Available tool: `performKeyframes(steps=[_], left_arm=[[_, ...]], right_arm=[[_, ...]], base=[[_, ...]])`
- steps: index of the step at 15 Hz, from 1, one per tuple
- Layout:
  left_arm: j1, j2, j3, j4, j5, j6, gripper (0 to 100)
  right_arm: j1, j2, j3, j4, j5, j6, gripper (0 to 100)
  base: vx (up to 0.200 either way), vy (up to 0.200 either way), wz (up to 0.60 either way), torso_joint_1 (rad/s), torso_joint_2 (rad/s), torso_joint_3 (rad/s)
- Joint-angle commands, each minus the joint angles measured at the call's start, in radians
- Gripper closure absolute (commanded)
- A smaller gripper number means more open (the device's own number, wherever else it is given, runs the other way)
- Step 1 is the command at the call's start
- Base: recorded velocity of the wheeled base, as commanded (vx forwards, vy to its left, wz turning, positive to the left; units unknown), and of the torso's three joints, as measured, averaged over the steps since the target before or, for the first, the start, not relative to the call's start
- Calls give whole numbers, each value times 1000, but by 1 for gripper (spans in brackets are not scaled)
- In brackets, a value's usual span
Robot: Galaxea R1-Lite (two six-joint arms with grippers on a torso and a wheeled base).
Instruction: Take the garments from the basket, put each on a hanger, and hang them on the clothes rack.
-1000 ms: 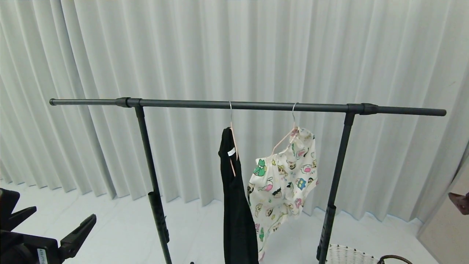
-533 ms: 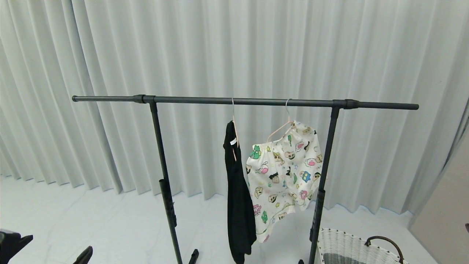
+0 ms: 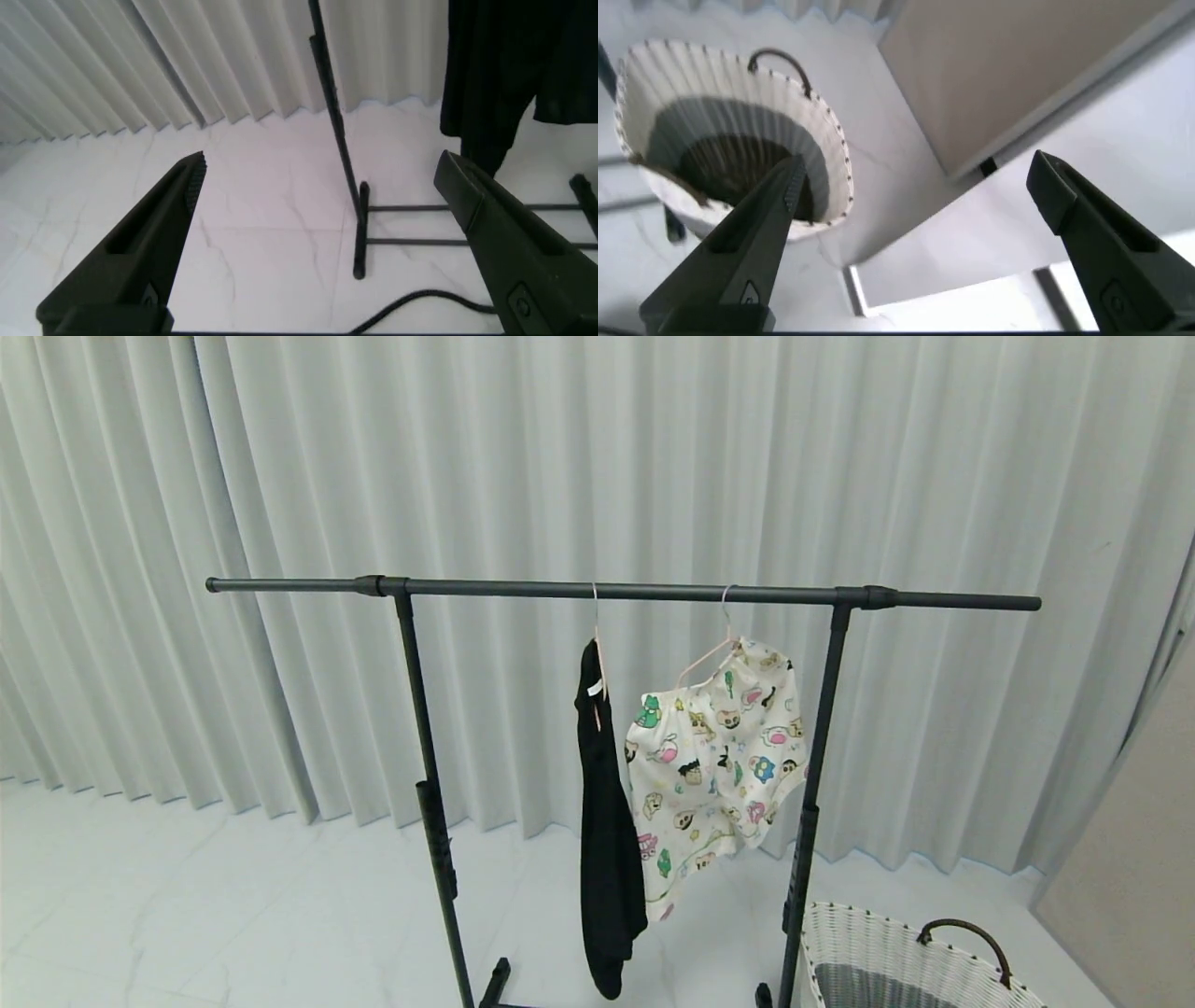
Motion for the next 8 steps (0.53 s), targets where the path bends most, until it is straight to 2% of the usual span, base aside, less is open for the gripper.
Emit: performKeyframes(steps=[1, 3, 5, 7, 8], left_arm=[[33, -215, -5, 27, 55, -8, 0], [53, -267, -3, 27, 61, -34, 0], [53, -267, 3, 27, 65, -129, 0], [53, -267, 6, 27, 67, -171, 0], [53, -267, 8, 27, 69, -230, 0]], right_arm=[[-10, -256, 78, 1, 1, 24, 0], [-9, -477, 141, 3, 3, 26, 0], [-23, -607, 139, 3, -5, 86, 0], [-24, -604, 145, 0, -42, 162, 0], [-26, -605, 147, 0, -45, 182, 0]], base=[[0, 0, 0, 0, 0, 0], [0, 0, 0, 0, 0, 0], [0, 0, 0, 0, 0, 0], [0, 0, 0, 0, 0, 0], [0, 0, 0, 0, 0, 0]])
